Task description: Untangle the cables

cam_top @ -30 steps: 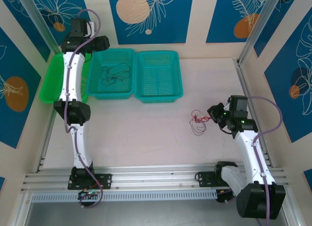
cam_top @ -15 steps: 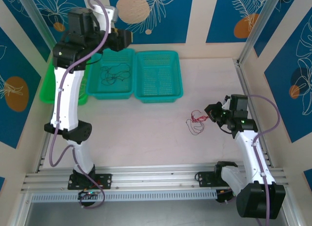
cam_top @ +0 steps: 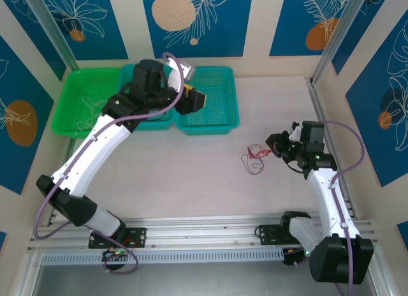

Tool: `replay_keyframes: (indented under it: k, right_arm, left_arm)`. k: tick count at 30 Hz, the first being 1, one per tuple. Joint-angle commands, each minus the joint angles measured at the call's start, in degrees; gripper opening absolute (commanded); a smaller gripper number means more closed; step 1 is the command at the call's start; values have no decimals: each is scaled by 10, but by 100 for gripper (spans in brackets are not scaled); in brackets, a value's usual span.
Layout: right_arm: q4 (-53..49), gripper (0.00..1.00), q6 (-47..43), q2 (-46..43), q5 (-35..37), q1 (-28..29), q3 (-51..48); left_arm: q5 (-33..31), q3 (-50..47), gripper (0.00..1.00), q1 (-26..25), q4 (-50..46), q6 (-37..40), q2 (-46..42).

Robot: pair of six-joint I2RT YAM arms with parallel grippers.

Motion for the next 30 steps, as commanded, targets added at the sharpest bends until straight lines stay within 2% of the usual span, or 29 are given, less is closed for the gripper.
replay_keyframes:
  k: [1, 5, 10, 19, 24, 26, 30]
  right_arm:
    - [7, 0, 10, 4, -46, 2, 20]
    - [14, 0, 25, 5, -79, 2, 28]
    - [8, 0, 38, 10, -124, 1, 54]
    - [11, 0, 64, 6, -161, 1, 75]
    - [6, 0, 68, -3, -165, 1, 79]
    - [-2, 0, 65, -6, -160, -1, 83]
    - [-11, 0, 65, -6, -140, -6, 87]
  left_arm:
    - [69, -99, 54, -42, 184, -25, -40]
    - [101, -249, 54, -93, 345, -4, -55]
    - [87, -379, 56, -142, 507, 38, -37]
    - [69, -400, 60, -144, 646, -72, 96]
    - [79, -387, 59, -144, 679, -106, 145]
    - [85, -384, 51, -144, 681, -111, 152]
    - [86, -392, 15, -144, 674, -112, 147]
